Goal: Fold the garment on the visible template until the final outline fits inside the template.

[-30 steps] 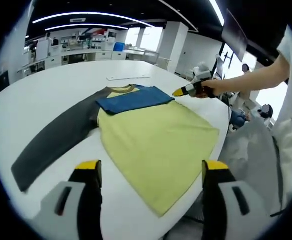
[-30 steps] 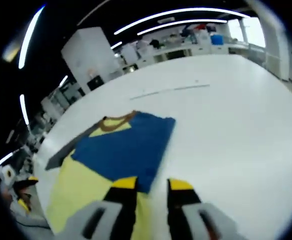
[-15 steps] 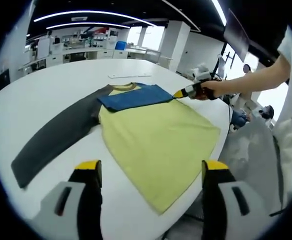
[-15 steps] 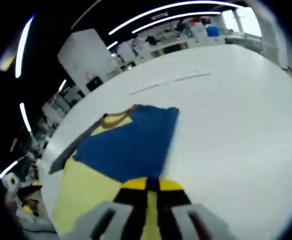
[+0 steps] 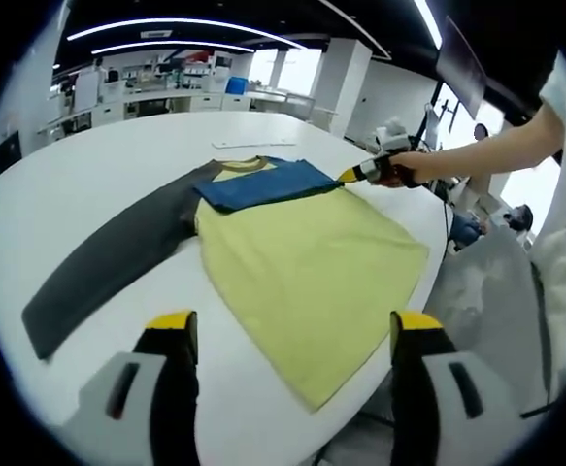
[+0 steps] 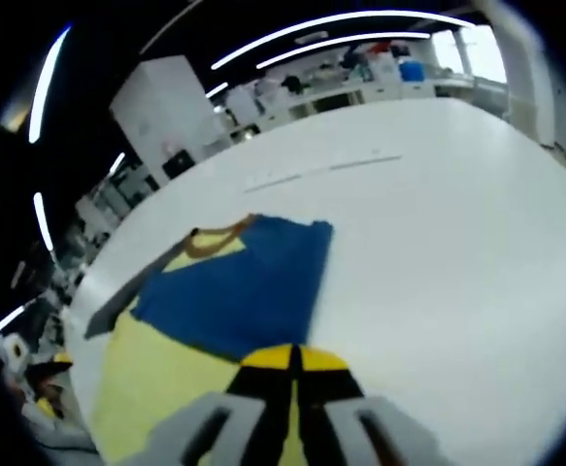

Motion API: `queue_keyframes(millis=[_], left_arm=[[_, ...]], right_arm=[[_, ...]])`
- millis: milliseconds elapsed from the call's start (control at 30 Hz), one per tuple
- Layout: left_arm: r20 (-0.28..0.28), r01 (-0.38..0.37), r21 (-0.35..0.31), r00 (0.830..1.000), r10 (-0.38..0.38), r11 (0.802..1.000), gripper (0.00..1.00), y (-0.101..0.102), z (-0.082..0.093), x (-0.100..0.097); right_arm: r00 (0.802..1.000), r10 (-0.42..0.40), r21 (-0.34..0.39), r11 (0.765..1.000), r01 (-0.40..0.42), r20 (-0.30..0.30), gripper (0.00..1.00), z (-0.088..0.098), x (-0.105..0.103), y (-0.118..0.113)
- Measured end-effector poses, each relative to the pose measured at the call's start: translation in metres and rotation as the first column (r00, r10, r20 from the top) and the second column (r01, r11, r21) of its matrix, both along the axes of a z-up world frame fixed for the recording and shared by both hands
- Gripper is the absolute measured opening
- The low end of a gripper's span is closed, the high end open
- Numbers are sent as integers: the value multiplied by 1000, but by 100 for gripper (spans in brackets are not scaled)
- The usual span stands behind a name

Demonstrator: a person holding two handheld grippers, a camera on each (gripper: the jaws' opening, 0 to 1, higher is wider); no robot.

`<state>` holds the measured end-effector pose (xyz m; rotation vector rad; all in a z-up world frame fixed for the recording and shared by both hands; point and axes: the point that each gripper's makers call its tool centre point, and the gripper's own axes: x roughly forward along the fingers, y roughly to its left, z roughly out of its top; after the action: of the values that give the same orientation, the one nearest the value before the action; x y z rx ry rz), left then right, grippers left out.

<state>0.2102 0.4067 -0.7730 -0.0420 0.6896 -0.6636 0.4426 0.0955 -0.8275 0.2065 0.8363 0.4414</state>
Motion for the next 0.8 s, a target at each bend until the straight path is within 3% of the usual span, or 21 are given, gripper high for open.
queue_keyframes(millis=[100, 400, 567, 800], left_arm=[[-1, -2, -1, 1000, 2, 1000, 78, 0, 0, 0], [-3, -7, -8, 1000, 7, 1000, 78, 0, -1, -1], [-3, -7, -18, 1000, 7, 1000, 78, 0, 0, -1], [6, -27, -63, 1000, 28, 998, 78, 0, 5, 4]], right_arm=[[1000, -10, 6, 1000, 10, -1, 0, -3, 8, -7], [1000, -12, 4, 1000, 12, 2, 0, 1, 1, -5], [999, 43, -5, 999, -43, 22, 0, 4, -5, 1], [989, 129, 20, 991, -130, 69, 27, 17, -19, 11]])
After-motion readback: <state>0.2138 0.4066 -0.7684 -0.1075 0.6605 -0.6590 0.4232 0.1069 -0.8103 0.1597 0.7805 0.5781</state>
